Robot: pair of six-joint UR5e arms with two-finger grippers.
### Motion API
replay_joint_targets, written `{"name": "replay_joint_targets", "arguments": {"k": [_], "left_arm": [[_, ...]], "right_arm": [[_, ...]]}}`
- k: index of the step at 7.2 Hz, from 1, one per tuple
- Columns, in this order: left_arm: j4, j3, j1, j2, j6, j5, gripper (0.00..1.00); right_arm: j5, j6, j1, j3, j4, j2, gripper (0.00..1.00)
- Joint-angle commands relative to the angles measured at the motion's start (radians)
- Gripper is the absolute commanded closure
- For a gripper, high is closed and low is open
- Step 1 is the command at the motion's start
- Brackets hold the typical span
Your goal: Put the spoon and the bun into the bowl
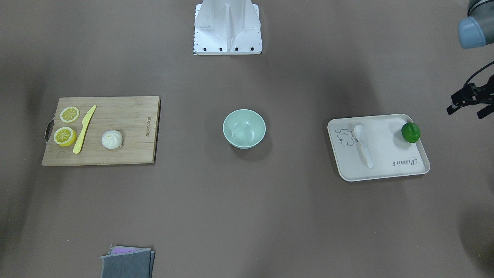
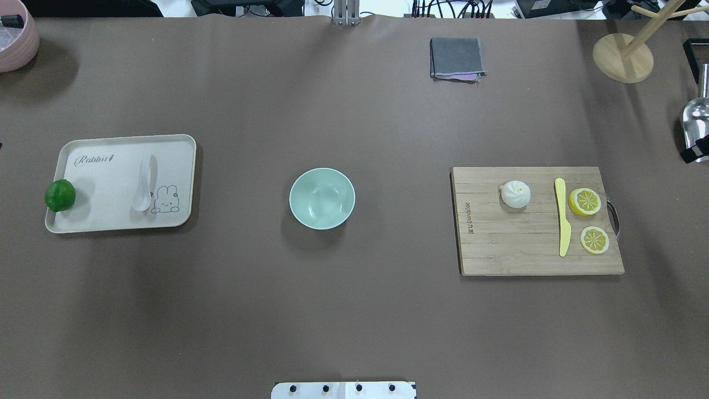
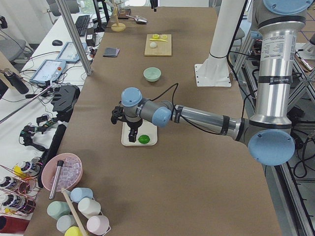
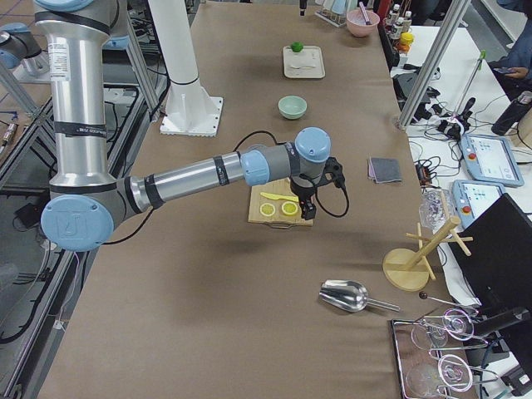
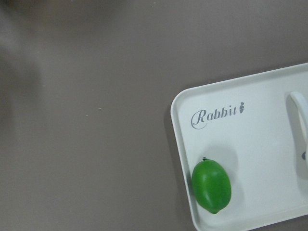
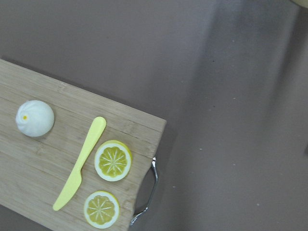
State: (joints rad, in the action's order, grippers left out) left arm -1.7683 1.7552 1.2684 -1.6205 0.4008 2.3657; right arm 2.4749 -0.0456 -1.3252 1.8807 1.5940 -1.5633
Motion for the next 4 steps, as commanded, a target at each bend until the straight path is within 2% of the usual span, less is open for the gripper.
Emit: {"name": "replay_joint_targets", "arguments": {"k": [1, 3, 4], "left_arm": [[-0.002, -0.016, -0.172, -0.125, 0.224, -0.127, 0.02], [-0.002, -0.116, -0.28, -0.259, 0.385, -0.14, 0.04], [-0.002, -0.17, -0.317, -0.31, 0.445, -0.143, 0.09]], "right_arm": [[0.001, -0.133, 0.072, 0.024, -0.002, 0.034, 0.01], [-0.033, -0.277, 0.151, 0.04, -0.002, 0.096, 0.01], [-0.074, -0.34, 0.187, 0.04, -0.002, 0.129, 0.02]]}}
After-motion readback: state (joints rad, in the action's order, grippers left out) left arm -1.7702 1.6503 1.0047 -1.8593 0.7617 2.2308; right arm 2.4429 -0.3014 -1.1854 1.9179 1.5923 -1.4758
